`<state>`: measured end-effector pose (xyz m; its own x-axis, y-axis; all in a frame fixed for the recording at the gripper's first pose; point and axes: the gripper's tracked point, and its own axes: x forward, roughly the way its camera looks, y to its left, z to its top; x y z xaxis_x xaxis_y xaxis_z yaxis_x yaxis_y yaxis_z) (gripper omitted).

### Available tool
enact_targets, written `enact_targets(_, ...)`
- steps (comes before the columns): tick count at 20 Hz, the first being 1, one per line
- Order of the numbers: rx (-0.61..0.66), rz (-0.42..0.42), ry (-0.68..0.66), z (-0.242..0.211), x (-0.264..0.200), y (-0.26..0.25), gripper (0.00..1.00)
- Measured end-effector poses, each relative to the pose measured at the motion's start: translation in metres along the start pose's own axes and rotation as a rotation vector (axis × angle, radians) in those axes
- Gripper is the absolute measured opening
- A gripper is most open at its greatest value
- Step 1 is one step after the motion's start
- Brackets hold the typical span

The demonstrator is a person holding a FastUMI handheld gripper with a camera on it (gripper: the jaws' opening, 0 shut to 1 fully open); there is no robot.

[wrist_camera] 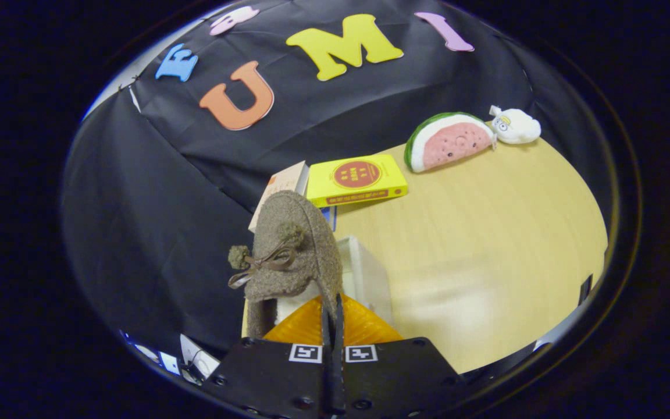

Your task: Open the storage box then place both shoes into the box .Put the left shoe in first, then the right shoe, with the right side of both shoes facing outward in a uniform manner.

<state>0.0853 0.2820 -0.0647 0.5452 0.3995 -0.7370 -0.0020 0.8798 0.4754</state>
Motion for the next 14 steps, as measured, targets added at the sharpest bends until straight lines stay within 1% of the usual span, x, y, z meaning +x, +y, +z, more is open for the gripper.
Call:
enact_targets(4,-0.052,-0.082,-0.013,-0.021,0.023,0.012,0.0)
enact_targets(7,-0.037,-0.141,-0.02,-0.035,0.038,0.004,0.0)
enact_targets(11,0.003,-0.245,-0.041,-0.04,0.044,-0.023,0.0)
enact_targets(13,0.011,-0.27,-0.044,-0.043,0.046,-0.028,0.0)
enact_targets(14,0.016,-0.267,-0.04,-0.046,0.049,-0.027,0.0)
